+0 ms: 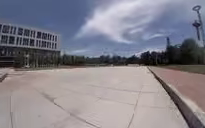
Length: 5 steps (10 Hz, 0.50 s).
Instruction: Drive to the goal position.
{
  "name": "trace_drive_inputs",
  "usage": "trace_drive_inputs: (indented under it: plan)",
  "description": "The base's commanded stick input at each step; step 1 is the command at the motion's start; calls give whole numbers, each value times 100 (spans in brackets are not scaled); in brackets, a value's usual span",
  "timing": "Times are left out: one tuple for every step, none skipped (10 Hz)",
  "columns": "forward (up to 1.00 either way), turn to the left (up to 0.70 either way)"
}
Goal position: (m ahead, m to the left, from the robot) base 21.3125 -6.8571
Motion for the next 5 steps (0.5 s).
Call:
trace_drive_inputs:
  plan:
    - [100, 0]
    - [100, 0]
    - [100, 0]
    - [100, 0]
    - [100, 0]
